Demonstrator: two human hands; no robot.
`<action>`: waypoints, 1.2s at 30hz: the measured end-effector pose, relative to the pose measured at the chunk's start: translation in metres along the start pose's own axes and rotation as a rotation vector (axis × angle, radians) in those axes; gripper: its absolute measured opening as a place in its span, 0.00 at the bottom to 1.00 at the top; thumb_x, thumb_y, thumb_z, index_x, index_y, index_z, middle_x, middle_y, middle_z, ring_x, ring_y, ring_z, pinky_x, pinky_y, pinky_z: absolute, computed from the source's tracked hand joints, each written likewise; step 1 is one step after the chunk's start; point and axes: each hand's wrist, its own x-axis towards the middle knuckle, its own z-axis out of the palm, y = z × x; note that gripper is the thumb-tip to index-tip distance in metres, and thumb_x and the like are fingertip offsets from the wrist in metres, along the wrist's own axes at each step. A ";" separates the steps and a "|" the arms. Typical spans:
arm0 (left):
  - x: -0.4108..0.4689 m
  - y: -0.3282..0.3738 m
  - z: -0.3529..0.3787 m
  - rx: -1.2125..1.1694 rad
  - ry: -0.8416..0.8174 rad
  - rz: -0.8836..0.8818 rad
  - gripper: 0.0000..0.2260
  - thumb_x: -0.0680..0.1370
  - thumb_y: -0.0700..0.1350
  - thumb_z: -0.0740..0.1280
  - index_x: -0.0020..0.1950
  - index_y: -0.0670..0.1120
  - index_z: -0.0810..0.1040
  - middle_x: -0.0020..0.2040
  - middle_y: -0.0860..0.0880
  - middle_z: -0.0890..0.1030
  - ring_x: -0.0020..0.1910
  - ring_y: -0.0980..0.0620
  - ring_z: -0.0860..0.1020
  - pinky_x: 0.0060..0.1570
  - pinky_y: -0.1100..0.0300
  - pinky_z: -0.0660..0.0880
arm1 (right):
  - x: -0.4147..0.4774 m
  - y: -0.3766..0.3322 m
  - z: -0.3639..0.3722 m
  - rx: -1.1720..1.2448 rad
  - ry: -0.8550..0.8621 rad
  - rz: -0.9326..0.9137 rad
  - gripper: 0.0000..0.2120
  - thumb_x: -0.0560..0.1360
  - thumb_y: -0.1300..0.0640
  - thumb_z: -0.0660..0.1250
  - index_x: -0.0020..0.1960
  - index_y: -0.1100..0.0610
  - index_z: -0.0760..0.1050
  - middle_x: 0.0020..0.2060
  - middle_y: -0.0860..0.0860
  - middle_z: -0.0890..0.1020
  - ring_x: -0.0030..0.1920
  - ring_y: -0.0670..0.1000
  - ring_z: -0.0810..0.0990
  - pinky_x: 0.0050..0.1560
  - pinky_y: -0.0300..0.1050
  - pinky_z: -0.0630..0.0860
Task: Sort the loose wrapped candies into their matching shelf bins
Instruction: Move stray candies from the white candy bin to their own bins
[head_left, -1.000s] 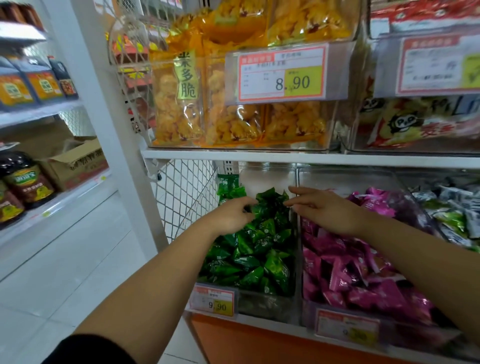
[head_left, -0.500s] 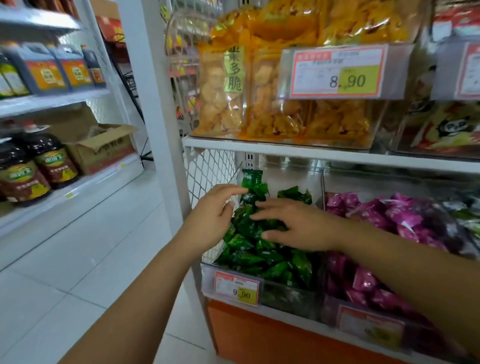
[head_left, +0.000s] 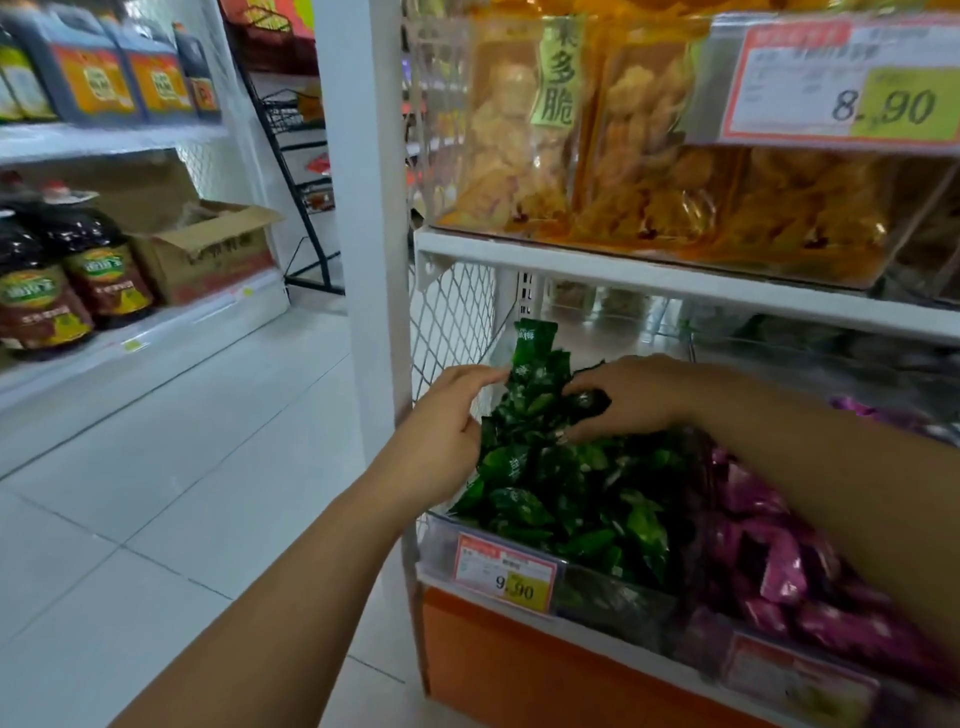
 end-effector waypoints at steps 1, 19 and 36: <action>0.001 0.001 0.000 -0.013 0.012 -0.016 0.26 0.78 0.31 0.54 0.69 0.55 0.68 0.69 0.54 0.66 0.57 0.63 0.67 0.64 0.54 0.68 | 0.000 0.002 -0.004 0.063 0.041 -0.008 0.29 0.73 0.34 0.61 0.69 0.45 0.67 0.70 0.48 0.69 0.66 0.51 0.70 0.63 0.49 0.68; 0.011 -0.001 0.005 -0.072 0.025 -0.007 0.25 0.77 0.29 0.54 0.66 0.53 0.72 0.67 0.55 0.66 0.43 0.71 0.69 0.42 0.80 0.65 | 0.006 0.004 0.016 0.043 -0.149 -0.005 0.33 0.79 0.38 0.53 0.78 0.51 0.48 0.77 0.51 0.52 0.76 0.54 0.54 0.74 0.52 0.55; 0.009 -0.001 0.007 -0.042 0.046 0.019 0.25 0.77 0.28 0.54 0.64 0.52 0.74 0.66 0.54 0.67 0.49 0.60 0.73 0.36 0.75 0.67 | -0.063 -0.022 0.016 -0.121 -0.036 -0.260 0.24 0.81 0.42 0.47 0.71 0.51 0.67 0.72 0.50 0.65 0.76 0.52 0.48 0.76 0.49 0.38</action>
